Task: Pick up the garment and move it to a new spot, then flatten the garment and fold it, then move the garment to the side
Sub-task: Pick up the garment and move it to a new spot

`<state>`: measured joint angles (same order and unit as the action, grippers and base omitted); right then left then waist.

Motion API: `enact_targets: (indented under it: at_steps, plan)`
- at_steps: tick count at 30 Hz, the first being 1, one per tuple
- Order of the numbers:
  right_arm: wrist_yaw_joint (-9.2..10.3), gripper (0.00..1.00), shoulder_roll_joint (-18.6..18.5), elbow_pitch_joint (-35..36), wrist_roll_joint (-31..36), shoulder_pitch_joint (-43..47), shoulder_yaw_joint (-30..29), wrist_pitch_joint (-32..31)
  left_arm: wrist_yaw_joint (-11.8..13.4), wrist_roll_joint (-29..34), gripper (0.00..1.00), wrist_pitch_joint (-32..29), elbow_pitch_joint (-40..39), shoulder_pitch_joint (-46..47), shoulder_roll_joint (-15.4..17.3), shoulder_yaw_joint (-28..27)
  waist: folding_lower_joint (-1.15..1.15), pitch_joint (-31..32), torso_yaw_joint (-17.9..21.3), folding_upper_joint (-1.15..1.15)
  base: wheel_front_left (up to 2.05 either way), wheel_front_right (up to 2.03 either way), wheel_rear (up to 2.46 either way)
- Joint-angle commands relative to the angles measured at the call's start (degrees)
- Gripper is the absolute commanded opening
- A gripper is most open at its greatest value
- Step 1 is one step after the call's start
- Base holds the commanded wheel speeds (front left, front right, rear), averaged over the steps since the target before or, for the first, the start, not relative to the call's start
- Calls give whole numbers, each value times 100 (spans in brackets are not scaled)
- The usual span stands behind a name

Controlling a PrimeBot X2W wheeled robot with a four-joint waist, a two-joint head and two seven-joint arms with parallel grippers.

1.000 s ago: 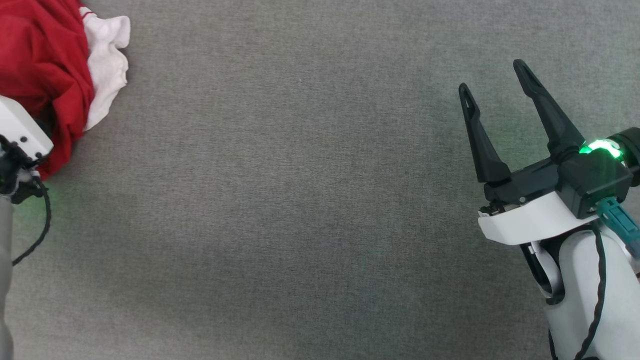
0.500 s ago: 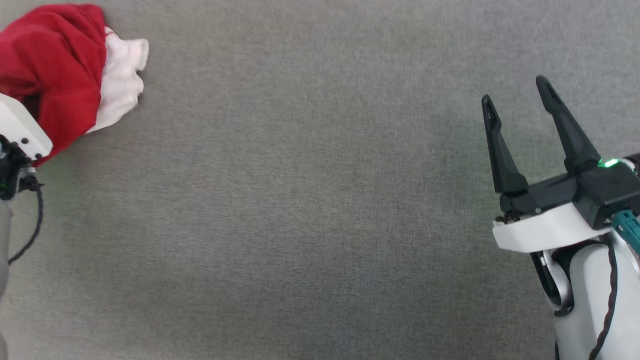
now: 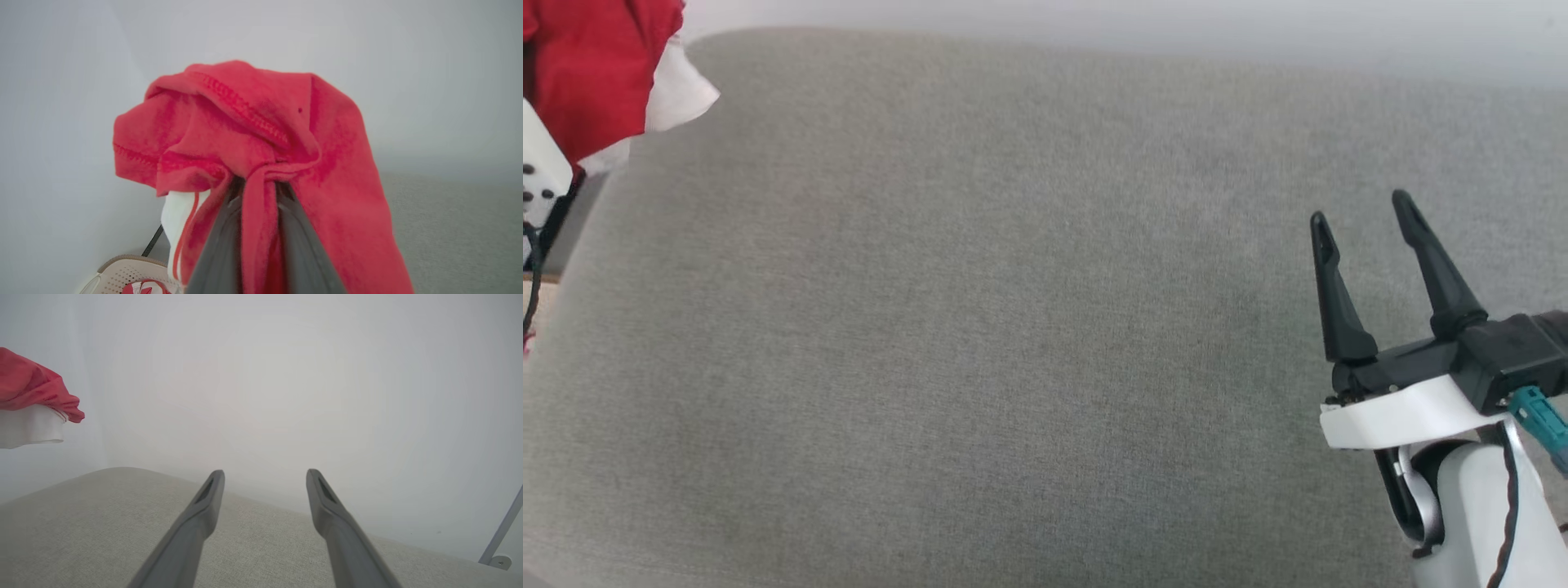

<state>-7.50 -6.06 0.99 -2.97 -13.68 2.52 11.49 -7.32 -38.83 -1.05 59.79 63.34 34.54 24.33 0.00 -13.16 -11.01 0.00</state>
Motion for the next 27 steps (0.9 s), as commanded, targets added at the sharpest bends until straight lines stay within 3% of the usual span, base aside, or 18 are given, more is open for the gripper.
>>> enact_targets:
  at_steps: [1, 10, 16, 27]
  plan:
    - [2, 100, 21, -32, -29, 76, -16, 47, -19, 8, 0, -24, -72, 69, 31, 45, 0, 178, -52, 0, 0, 0, 0]
    - [2, 100, 138, -76, -96, 304, -390, 202, -19, -231, 0, -427, -1324, -198, 318, 631, 0, 560, -60, 0, 0, 0, 0]
    - [2, 100, 223, -50, 18, 435, -762, 282, 33, -382, 0, -931, -2492, -576, 458, 827, 0, 747, 174, 0, 0, 0, 0]
    - [2, 100, 306, -59, 98, 580, -1310, 338, 563, -730, 0, -1809, -4661, -1360, 620, 948, 0, 739, 1023, 0, 0, 0, 0]
